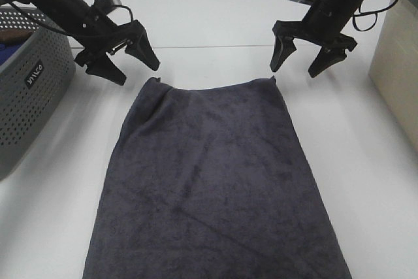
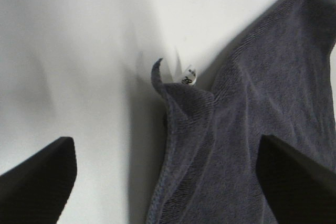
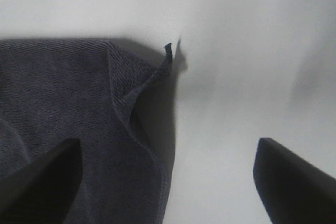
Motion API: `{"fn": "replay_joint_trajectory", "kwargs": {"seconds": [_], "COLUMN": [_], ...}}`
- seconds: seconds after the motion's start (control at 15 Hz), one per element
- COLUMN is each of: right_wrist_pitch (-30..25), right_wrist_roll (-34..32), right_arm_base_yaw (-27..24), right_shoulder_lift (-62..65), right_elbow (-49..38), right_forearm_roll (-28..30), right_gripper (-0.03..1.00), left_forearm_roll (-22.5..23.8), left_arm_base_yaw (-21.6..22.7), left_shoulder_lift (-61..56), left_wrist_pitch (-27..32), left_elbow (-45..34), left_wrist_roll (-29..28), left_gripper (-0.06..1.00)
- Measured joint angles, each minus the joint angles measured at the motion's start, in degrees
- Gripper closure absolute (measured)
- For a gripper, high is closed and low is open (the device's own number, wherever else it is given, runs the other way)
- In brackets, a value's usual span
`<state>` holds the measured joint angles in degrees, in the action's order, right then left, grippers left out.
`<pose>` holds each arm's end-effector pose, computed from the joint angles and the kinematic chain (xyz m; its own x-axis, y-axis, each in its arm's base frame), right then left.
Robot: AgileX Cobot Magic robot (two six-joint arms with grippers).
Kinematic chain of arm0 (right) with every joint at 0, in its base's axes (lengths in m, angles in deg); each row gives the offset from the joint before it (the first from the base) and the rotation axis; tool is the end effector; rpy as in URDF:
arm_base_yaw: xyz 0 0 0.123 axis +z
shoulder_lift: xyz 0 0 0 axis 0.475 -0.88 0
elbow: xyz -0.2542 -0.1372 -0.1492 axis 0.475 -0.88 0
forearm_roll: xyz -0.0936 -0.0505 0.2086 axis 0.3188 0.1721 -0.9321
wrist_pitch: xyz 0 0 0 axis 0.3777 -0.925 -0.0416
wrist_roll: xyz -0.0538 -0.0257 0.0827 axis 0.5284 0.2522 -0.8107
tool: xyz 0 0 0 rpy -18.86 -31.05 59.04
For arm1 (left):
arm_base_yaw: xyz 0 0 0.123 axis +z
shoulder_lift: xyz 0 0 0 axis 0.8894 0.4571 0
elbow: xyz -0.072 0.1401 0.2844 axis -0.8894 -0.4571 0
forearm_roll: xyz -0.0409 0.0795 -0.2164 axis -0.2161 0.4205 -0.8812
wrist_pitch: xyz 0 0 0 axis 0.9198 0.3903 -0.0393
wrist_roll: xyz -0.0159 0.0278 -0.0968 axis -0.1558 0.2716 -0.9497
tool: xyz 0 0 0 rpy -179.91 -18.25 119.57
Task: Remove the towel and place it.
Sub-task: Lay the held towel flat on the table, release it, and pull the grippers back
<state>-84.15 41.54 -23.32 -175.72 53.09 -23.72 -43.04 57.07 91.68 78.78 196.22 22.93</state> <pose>0.5223 0.0743 0.1739 -0.9726 -0.1373 -0.1876 -0.1843 0.9473 0.2619 0.5304 -0.1124 0.1586 -0.9707 0.0979 -0.2195 0.2080 0.7997 -0.5632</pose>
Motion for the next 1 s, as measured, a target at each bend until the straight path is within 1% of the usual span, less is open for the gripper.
{"fn": "replay_joint_trajectory", "kwargs": {"seconds": [0.2,0.33,0.4,0.6,0.73,0.87,1.0], "right_wrist_pitch": [0.0,0.0,0.0,0.0,0.2,0.5,1.3], "right_wrist_roll": [0.1,0.1,0.1,2.2,4.6,6.2,7.2], "right_arm_base_yaw": [0.0,-0.7,-1.5,-4.1,-4.4,-4.4,-4.4], "right_shoulder_lift": [-3.2,-4.6,-5.2,-5.8,-5.9,-5.9,-5.9], "right_elbow": [0.2,0.2,0.2,0.2,0.2,0.2,0.2], "right_forearm_roll": [-0.4,-2.0,-3.4,-9.5,-14.7,-17.9,-18.8], "right_gripper": [0.12,0.12,0.12,0.12,0.12,0.12,0.12], "left_forearm_roll": [-0.1,0.0,0.1,1.7,1.9,0.9,-2.4], "left_arm_base_yaw": [0.0,0.0,0.0,0.0,0.0,0.0,0.0], "left_shoulder_lift": [2.1,2.5,2.5,2.5,2.5,2.5,2.5], "left_wrist_pitch": [-0.2,-1.6,-2.6,-4.5,-4.9,-4.5,-1.9], "left_elbow": [0.0,0.0,0.0,0.1,0.1,0.1,0.1], "left_wrist_roll": [-0.3,-0.3,-0.3,-0.3,-0.3,-0.3,-0.3], "left_gripper": [0.07,0.07,0.07,-0.02,-0.04,-0.04,-0.04]}}
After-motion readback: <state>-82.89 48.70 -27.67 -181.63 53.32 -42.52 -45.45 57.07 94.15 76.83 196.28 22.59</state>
